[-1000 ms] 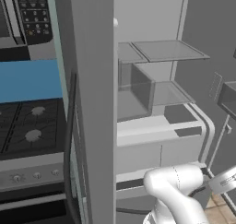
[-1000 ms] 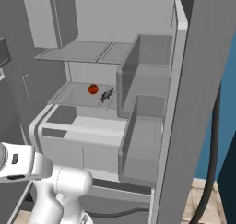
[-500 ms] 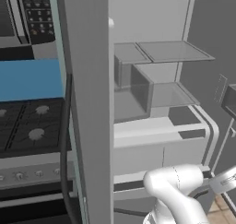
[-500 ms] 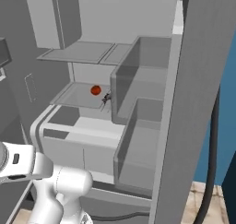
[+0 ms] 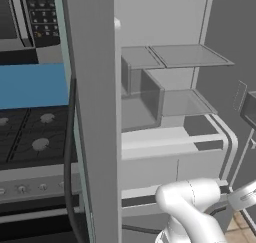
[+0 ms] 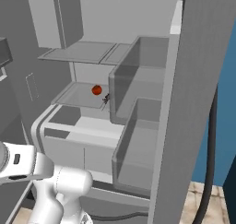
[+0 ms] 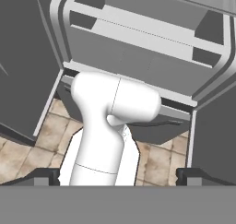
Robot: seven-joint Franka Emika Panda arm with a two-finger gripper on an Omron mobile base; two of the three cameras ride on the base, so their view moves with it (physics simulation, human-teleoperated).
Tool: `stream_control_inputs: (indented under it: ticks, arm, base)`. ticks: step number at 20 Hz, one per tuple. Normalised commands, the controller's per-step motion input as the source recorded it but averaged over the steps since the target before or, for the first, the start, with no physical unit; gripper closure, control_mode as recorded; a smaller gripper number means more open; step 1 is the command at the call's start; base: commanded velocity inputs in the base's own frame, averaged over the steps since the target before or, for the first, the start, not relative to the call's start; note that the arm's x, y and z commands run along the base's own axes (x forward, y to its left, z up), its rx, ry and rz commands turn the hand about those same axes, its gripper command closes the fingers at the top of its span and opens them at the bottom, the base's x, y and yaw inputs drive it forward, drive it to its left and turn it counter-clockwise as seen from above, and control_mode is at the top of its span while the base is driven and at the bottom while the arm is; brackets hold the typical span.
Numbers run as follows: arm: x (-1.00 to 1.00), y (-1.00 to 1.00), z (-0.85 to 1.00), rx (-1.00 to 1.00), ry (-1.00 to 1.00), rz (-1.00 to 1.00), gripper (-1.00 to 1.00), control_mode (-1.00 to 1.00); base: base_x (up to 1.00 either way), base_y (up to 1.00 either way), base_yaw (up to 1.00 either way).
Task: Place one tomato and one fish in each tupperware on the nearby counter, to pack two identical lunches.
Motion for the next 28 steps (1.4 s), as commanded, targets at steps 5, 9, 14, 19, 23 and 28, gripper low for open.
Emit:
stream_control_inputs:
  ticks: [5,9,14,19,23,28]
  arm:
    - [0.00,0.00,0.00,0.00,0.00,0.00,-1.00,1.00]
    - [0.00,0.00,0.00,0.00,0.00,0.00,-1.00,1.00]
    - [0.00,0.00,0.00,0.00,0.00,0.00,-1.00,1.00]
    - [0.00,0.00,0.00,0.00,0.00,0.00,-1.00,1.00]
    - [0.00,0.00,0.00,0.00,0.00,0.00,-1.00,1.00]
    - [0.00,0.00,0.00,0.00,0.00,0.00,-1.00,1.00]
  base:
    - [0.59,0.00,0.01]
    - [0.74,0.00,-0.03]
    - [0.95,0.08,-0.07]
    - [1.00,0.05,-0.09]
    - [0.99,0.05,-0.09]
    - [0.93,0.04,-0.09]
